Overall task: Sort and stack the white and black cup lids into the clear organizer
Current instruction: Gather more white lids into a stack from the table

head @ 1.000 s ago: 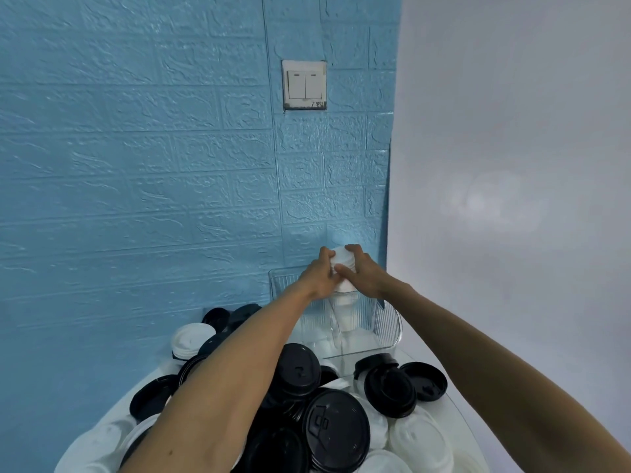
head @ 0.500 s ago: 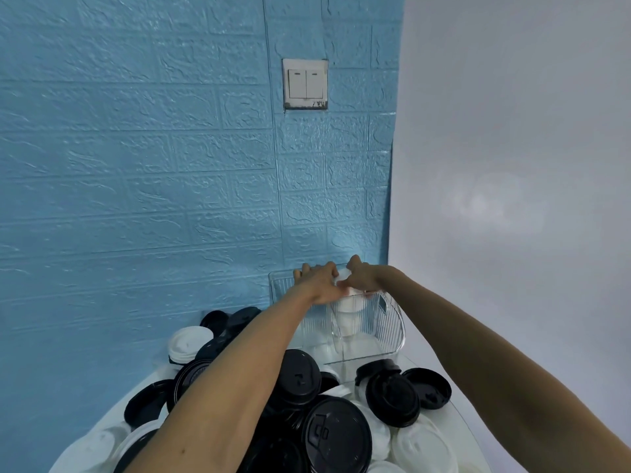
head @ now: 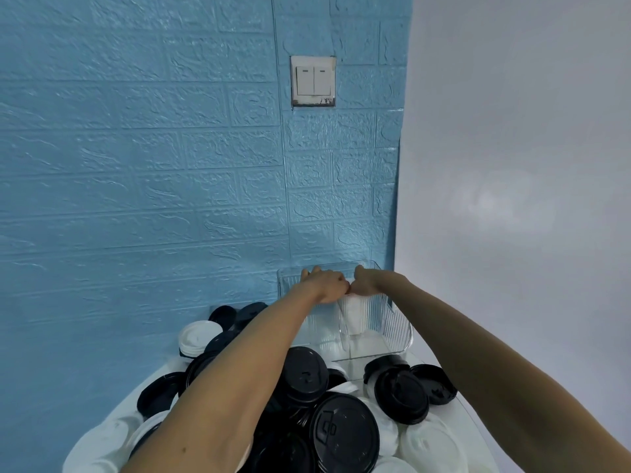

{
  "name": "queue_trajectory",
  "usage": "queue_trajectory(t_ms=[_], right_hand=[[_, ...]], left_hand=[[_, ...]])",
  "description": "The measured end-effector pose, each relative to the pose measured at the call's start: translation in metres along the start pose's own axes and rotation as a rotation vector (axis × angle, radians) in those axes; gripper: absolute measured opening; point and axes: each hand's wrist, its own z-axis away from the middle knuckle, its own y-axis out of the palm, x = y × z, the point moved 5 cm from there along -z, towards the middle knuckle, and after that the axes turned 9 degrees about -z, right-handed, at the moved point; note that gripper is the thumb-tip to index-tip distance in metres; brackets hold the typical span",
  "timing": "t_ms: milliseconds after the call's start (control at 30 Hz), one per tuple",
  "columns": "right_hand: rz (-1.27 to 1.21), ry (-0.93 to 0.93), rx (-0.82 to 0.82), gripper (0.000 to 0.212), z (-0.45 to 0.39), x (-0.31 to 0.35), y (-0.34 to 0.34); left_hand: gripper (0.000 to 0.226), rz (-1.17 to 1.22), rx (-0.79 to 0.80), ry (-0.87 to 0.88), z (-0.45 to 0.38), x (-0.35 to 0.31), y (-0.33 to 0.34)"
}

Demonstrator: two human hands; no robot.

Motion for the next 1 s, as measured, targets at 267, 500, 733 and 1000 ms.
queue_trajectory(t_ms=[267, 500, 733, 1000], right_hand=[[0.043, -0.051, -0.131, 0.054, 0.015, 0.003, -0.010], [-0.006, -0.205, -0.206, 0.054, 0.078, 0.021, -0.032], [-0.294, -0.441, -0.346, 0.052, 0.195, 0.050, -0.024], [-0.437, -0.606, -0.411, 0.049, 0.332, 0.067, 0.056]], left_hand=[[0.047, 0.035, -0.081, -0.017, 0.018, 0.011, -0.018], [0.047, 0.087, -0.192, -0.022, 0.065, 0.027, -0.047], [0.046, 0.172, -0.427, -0.008, 0.178, 0.030, -0.079], [0.044, 0.260, -0.617, 0.032, 0.348, 0.032, -0.042]])
